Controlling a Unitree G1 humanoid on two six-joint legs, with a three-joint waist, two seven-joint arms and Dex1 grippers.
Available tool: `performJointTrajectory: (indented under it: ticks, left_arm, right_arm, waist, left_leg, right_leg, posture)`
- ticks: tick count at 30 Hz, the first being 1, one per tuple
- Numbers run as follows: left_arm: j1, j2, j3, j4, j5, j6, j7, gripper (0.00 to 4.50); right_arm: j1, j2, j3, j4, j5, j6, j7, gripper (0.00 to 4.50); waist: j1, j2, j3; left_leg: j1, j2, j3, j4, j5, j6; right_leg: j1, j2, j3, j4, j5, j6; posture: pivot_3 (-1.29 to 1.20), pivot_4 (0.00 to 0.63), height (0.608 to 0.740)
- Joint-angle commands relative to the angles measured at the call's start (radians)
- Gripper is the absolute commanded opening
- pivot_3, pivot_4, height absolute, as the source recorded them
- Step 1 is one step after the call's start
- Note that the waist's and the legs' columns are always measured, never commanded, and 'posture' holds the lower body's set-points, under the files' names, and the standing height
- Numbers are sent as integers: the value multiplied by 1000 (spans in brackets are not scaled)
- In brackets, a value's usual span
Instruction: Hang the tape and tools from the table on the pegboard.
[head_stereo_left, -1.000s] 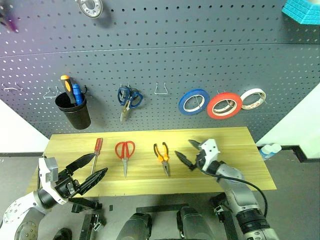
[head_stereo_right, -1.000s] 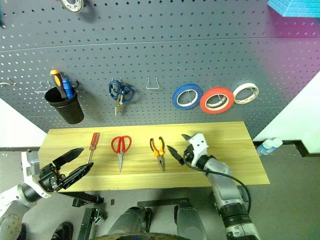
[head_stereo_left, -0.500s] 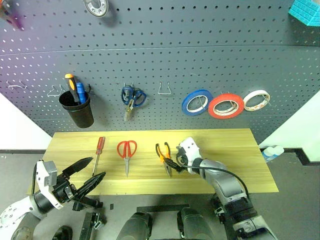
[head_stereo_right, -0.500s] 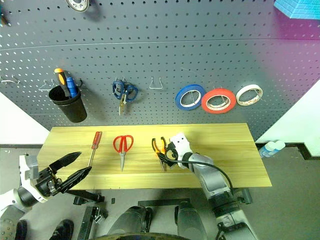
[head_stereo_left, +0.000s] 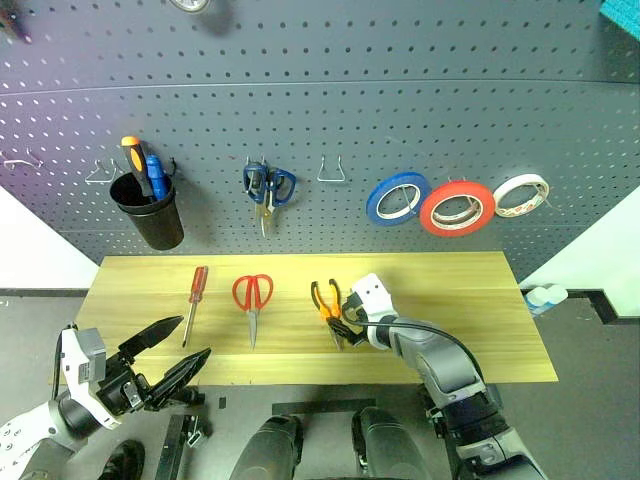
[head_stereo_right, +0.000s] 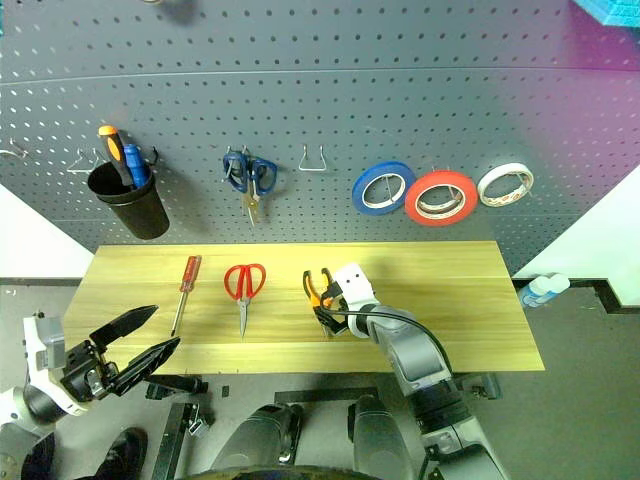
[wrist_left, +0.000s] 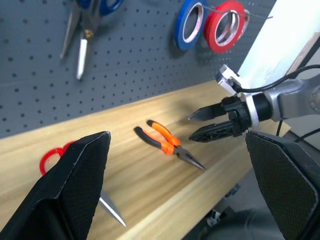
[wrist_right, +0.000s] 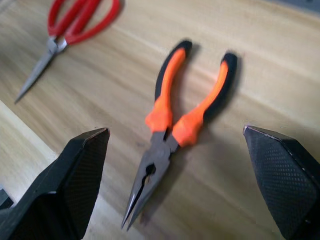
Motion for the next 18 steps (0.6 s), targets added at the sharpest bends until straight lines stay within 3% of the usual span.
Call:
performJointTrajectory:
  ticks: [1, 4, 18]
  left_arm:
    - [28, -6, 41, -49, -21, -10, 7, 4500]
    - [33, -11, 43, -60, -32, -4, 20, 4500]
    - [26, -23, 34, -87, -22, -9, 43, 4500]
  right_arm:
    - [20, 22, 14, -75, 1, 35, -26, 4485]
    - [26, 45, 3, -88, 7, 58, -55, 4485]
    - [-87, 162, -2, 80, -20, 38, -167, 4485]
  waist:
    - [0, 1, 8]
    - [-1, -1, 16]
    - [0, -3, 37]
  left_leg:
    - [-3, 0, 0, 0, 0, 0]
    - [-14, 0, 0, 1, 0, 0]
    - [-16, 0, 0, -1, 0, 0]
  right_leg:
    - [-2, 0, 0, 0, 0, 0]
    - [-13, 0, 0, 0, 2, 3]
    - [-16, 0, 0, 0, 2, 3]
  posture:
    - [62, 270, 740]
    - [64, 282, 740]
    - [75, 279, 740]
